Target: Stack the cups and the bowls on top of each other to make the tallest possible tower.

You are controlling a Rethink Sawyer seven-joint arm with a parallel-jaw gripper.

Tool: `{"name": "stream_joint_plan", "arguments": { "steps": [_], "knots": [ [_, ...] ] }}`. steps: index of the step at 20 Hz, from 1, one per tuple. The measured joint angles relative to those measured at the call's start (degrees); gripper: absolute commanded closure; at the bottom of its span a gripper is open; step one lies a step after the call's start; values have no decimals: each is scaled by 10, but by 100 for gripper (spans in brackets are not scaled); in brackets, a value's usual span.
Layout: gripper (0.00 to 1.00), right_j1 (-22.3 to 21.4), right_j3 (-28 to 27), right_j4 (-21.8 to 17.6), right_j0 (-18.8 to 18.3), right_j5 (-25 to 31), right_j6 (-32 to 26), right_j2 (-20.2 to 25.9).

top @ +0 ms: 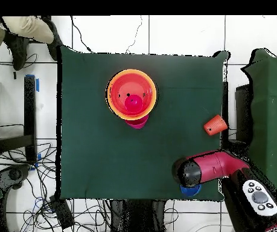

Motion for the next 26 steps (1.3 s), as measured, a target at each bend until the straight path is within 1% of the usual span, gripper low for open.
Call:
{"name": "stream_joint_plan", "arguments": {
  "steps": [5, 14, 18, 22, 26],
  "knots": [
    [0, 0, 0, 0, 9, 0, 0, -16],
    [0, -5, 0, 0, 49, 1, 0, -62],
    [0, -16, 0, 0, 66, 5, 0, -84],
    [0, -21, 0, 0, 76, 8, 0, -99],
    [0, -19, 0, -18, 89, 8, 0, -124]
  ]
}}
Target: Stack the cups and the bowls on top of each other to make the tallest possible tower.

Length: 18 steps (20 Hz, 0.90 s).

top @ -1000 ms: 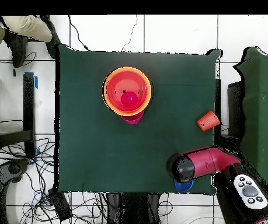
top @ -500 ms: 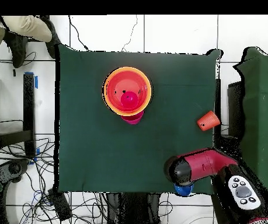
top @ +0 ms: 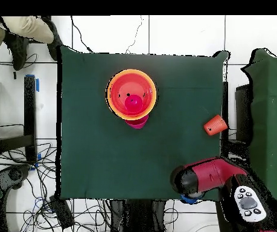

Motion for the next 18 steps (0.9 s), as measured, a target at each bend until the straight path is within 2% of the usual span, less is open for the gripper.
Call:
{"name": "stream_joint_plan", "arguments": {
  "steps": [9, 18],
  "knots": [
    [0, 56, -1, -80, 19, -24, 3, -56],
    [0, 134, -1, -102, 35, -86, 32, -105]
  ]
}}
